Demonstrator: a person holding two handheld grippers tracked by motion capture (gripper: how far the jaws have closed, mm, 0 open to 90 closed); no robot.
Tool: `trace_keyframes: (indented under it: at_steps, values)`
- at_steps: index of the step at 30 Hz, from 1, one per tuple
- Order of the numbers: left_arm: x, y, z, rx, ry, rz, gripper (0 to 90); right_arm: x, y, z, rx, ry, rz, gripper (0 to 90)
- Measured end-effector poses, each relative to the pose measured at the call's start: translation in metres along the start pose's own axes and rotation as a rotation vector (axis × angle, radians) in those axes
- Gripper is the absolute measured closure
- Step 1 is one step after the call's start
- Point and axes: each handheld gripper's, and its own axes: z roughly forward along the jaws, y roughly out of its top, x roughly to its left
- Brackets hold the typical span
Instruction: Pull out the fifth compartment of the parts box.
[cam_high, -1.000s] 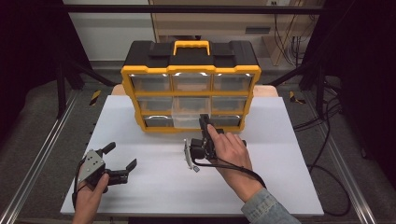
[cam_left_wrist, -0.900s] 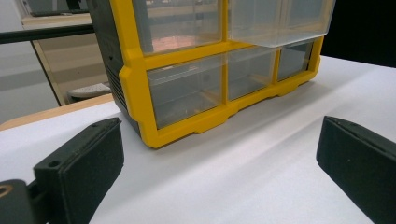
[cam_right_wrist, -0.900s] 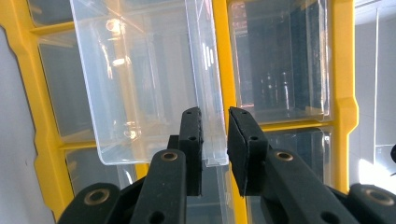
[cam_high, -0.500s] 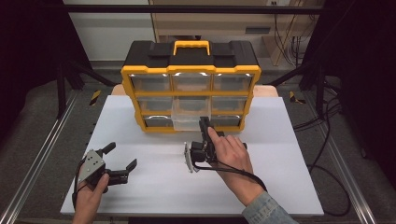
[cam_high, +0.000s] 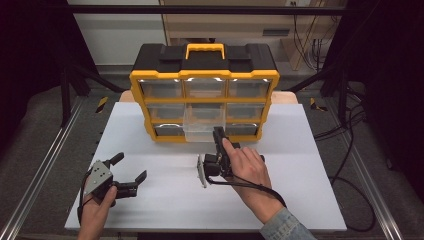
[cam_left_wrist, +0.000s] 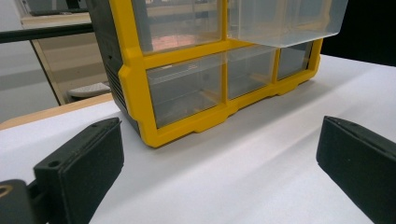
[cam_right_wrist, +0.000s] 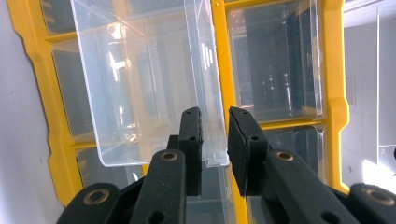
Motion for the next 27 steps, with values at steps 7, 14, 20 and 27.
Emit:
trace_keyframes:
  at_steps: [7, 14, 20, 27]
  values:
    - [-0.0002, 0.0, 0.0001, 0.001, 0.0, 0.001, 0.6, 0.0004, 0.0002, -0.003, -0.004, 0.0, 0.001, 75.4]
    - [-0.0005, 0.0, 0.0003, 0.001, -0.002, 0.0, 0.6, 0.0021, -0.0006, -0.004, -0.006, 0.002, 0.003, 75.3]
    - [-0.0006, 0.0, 0.0003, 0.002, -0.002, 0.001, 0.6, 0.0032, -0.0007, -0.0042, -0.009, 0.001, 0.0, 75.2]
    - [-0.0007, 0.0, 0.0003, 0.004, -0.004, 0.002, 0.6, 0.0039, -0.0001, -0.0046, -0.007, 0.004, 0.003, 75.2]
